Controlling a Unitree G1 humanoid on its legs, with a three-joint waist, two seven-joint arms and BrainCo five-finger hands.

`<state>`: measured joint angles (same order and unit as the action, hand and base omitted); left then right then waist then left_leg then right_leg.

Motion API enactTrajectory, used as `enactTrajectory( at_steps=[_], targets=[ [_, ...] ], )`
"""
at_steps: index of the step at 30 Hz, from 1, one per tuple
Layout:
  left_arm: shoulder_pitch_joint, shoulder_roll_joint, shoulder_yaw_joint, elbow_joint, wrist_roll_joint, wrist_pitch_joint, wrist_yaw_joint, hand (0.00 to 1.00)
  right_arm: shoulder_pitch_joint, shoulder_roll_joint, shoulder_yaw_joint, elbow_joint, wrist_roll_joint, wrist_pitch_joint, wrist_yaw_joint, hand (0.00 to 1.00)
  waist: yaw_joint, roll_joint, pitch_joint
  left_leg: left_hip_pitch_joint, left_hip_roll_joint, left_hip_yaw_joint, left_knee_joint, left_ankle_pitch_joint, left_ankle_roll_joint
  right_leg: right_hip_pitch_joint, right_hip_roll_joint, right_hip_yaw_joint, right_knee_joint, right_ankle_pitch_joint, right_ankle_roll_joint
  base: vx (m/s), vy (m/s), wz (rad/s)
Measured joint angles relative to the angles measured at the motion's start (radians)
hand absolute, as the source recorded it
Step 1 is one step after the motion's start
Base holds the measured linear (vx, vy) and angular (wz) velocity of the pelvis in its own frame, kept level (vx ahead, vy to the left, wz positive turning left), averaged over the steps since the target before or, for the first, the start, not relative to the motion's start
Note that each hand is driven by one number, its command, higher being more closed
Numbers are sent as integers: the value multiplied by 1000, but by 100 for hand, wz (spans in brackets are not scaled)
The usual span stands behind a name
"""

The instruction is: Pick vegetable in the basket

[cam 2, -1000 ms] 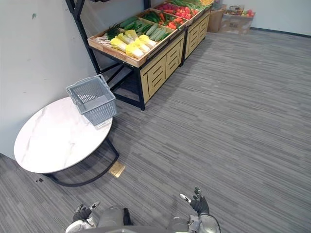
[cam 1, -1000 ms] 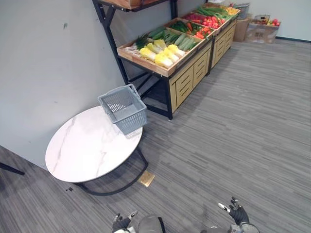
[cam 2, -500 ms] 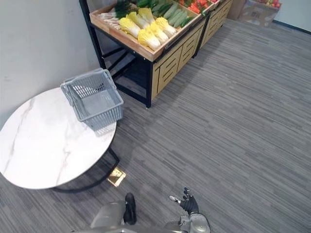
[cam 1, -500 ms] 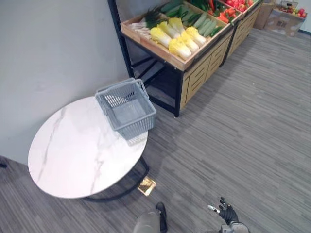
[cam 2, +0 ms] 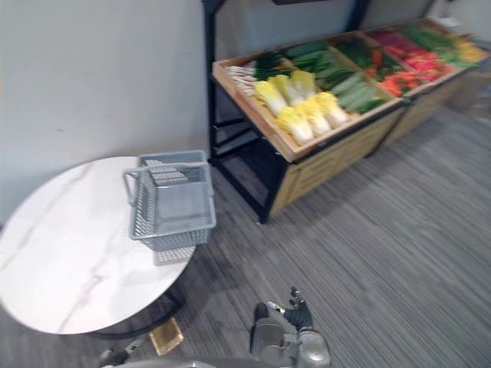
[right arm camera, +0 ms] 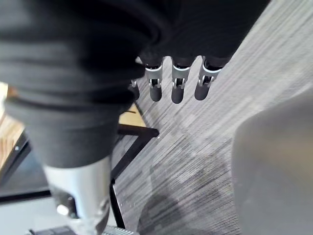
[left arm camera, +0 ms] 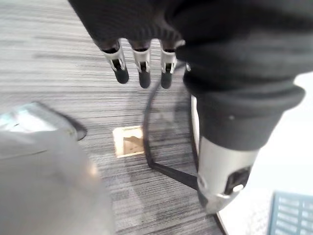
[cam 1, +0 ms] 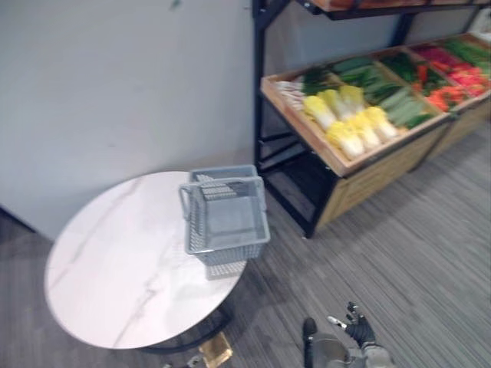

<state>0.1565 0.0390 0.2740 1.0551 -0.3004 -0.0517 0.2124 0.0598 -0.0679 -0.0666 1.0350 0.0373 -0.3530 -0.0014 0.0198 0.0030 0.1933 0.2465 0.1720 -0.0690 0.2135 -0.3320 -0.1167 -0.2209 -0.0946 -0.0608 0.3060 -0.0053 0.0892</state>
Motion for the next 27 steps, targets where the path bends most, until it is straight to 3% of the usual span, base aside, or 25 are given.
enactTrajectory(
  at_steps=[1,4,9,10,15,21,24,26,27],
  targets=[
    [-4,-9,13,0,-3,5,4,0,-3,-5,0,0,0,6,0,0,3,18,-4,0,8,-1,-2,18,-6,0,-2,-18,19,-14,-6,358,-293,63],
    [-4,-34,77,0,-11,28,31,0,-5,-12,7,8,2,48,0,0,13,11,-6,-10,26,4,-16,136,-29,21,-17,-82,59,-72,-31,277,-268,53],
    [-4,-23,82,3,-11,41,45,0,-3,-4,3,42,61,60,-27,0,11,-3,-9,-105,57,59,129,258,-76,155,-29,-193,-58,-72,-38,161,-205,69],
    [-1,-17,71,4,-10,36,41,0,7,-2,3,40,100,58,-28,0,13,-16,-11,-117,59,92,132,286,-79,179,-40,-219,-80,-71,-40,70,-87,68],
    [6,4,2,19,-9,16,23,0,3,7,-5,-49,251,54,19,0,11,-6,-24,-120,56,192,-39,362,-62,172,-47,-281,-163,-24,-48,25,-66,45],
    [6,44,-59,16,8,11,23,0,2,-5,51,-374,327,50,125,0,9,-20,-18,-157,49,206,-117,395,-57,172,-43,-328,-268,46,-53,-87,-17,27],
    [1,55,-99,7,46,12,20,0,-29,-44,83,-448,329,84,179,0,7,-12,-14,-161,48,226,-180,395,-57,160,-43,-337,-288,55,-43,-132,47,30],
    [-3,64,-127,2,48,19,17,0,-36,-58,85,-501,311,84,178,0,5,-10,-12,-188,47,230,-199,380,-64,114,-51,-339,-251,53,-44,-150,78,25],
    [-7,65,-134,0,57,20,16,0,-54,-72,84,-550,275,82,150,0,4,-2,-4,-206,53,239,-199,340,-63,78,-53,-340,-221,53,-44,-156,113,5]
  ],
)
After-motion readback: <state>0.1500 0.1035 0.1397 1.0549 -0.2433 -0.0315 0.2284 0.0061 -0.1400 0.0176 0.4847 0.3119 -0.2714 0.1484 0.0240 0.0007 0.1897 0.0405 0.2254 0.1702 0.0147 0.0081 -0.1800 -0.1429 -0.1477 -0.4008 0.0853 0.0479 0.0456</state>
